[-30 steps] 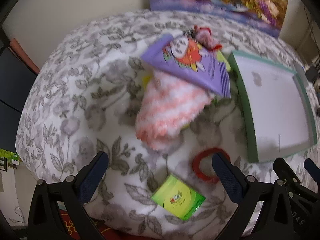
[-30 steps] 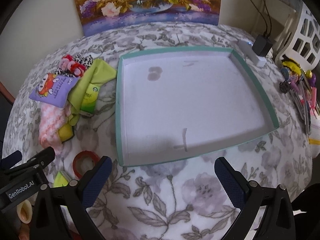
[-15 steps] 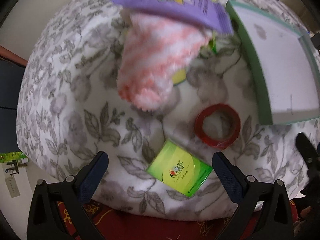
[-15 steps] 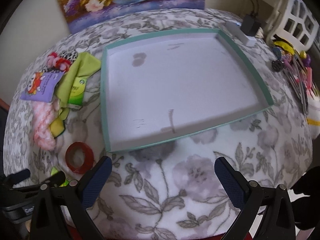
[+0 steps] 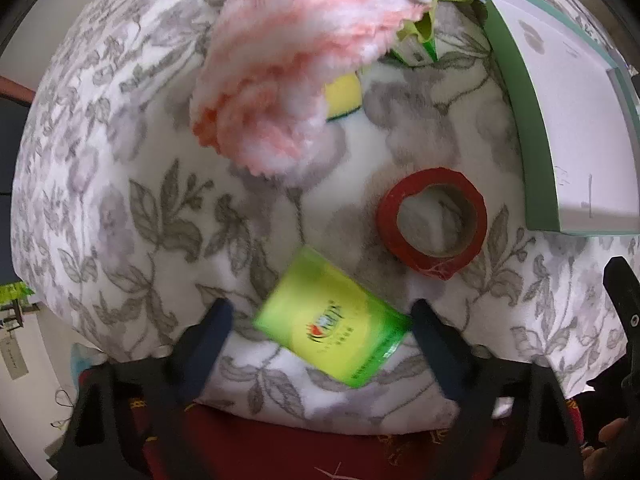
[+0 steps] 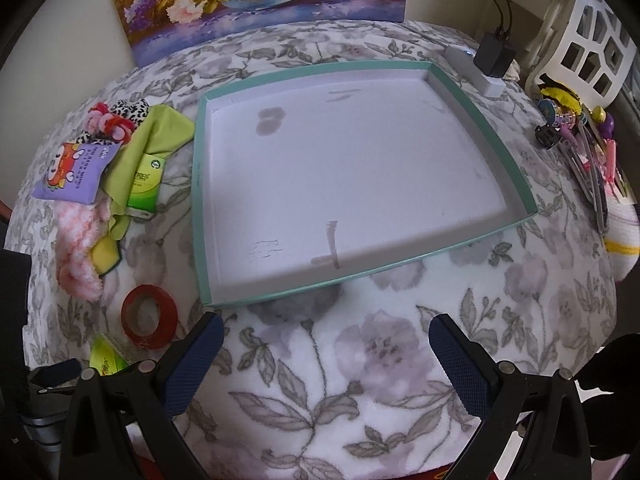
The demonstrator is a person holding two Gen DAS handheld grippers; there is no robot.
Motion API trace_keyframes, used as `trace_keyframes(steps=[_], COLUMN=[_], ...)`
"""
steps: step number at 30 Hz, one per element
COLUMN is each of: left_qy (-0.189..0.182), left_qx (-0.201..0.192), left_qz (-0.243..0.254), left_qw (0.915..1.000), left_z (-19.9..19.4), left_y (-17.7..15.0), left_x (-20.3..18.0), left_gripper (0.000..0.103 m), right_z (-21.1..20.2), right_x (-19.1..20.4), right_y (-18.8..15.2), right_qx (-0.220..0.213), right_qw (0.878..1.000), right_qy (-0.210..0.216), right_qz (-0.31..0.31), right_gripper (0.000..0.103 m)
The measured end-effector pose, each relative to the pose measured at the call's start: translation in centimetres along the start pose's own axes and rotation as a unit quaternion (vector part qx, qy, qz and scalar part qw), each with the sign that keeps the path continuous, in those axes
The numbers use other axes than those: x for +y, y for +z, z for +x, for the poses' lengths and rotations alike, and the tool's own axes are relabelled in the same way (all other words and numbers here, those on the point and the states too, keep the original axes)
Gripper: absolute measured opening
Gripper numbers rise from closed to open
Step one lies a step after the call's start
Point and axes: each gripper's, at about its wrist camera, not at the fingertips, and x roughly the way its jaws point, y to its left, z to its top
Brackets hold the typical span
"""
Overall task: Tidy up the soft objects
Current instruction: 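Grasp the green tissue pack with the left tool and lift it, then carry the tissue pack with the left tool while the right tool grasps the red tape roll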
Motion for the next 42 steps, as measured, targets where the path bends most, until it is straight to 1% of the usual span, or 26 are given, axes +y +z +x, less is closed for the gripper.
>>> trace_keyframes(steps=[1, 3, 4, 11, 13, 15, 21, 25, 30, 34, 38, 42], left_qy=[-0.003, -0.009, -0.012, -0.032, -0.040, -0.051, -0.062, -0.065, -0.060, -0.041, -0.039, -0.045], left_qx=[0.002, 0.009, 0.008, 0.000, -0.003, -0.012, -0.042, -0.068, -0.100, -0.123, -0.128, -0.124], left_qz=[-0.002, -0.006, -0.008, -0.030, -0.037, -0.049, -0.083, -0.113, -0.167, -0.203, -0.225, -0.235], left_qw=[1.0000, 0.9999, 0.9999, 0.9990, 0.9985, 0.9974, 0.9937, 0.9891, 0.9790, 0.9705, 0.9651, 0.9630], left_z=[0.3, 0.8, 1.3, 1.5, 1.0, 0.8, 0.3, -0.4, -1.1, -1.5, -1.4, -0.9], left_y=[-0.2, -0.4, -0.4, -0.6, -0.2, -0.1, 0.0, 0.1, -0.2, -0.7, -1.1, -0.8], left_x=[-0.2, -0.4, 0.1, 1.1, 2.1, 2.7, 5.1, 7.8, 11.9, 15.3, 17.5, 19.0], left_gripper=[0.079, 0.079, 0.079, 0.078, 0.078, 0.078, 0.078, 0.078, 0.078, 0.078, 0.078, 0.078], right_z=[0.0, 0.0, 0.0, 0.1, 0.0, -0.1, -0.6, -0.8, -0.8, -0.9, -1.2, -1.0], right_x=[0.1, 0.1, 0.2, 0.5, 1.0, 1.5, 3.7, 5.2, 7.3, 8.9, 10.9, 12.4], right_y=[0.0, 0.0, 0.0, 0.0, 0.0, 0.1, 0.4, 0.5, 0.4, 0.2, -0.1, -0.3], right_qx=[0.000, 0.000, 0.000, 0.000, -0.005, -0.009, -0.022, -0.030, -0.030, -0.033, -0.038, -0.031], right_qw=[1.000, 1.000, 1.000, 1.000, 1.000, 1.000, 0.999, 0.998, 0.996, 0.993, 0.989, 0.986], right_qy=[0.000, -0.001, -0.002, -0.004, -0.003, -0.001, 0.027, 0.035, 0.038, 0.050, 0.063, 0.078], right_qz=[-0.001, -0.003, -0.004, -0.011, -0.019, -0.026, -0.038, -0.050, -0.080, -0.104, -0.130, -0.146], right_gripper=[0.103, 0.103, 0.103, 0.103, 0.103, 0.103, 0.103, 0.103, 0.103, 0.103, 0.103, 0.103])
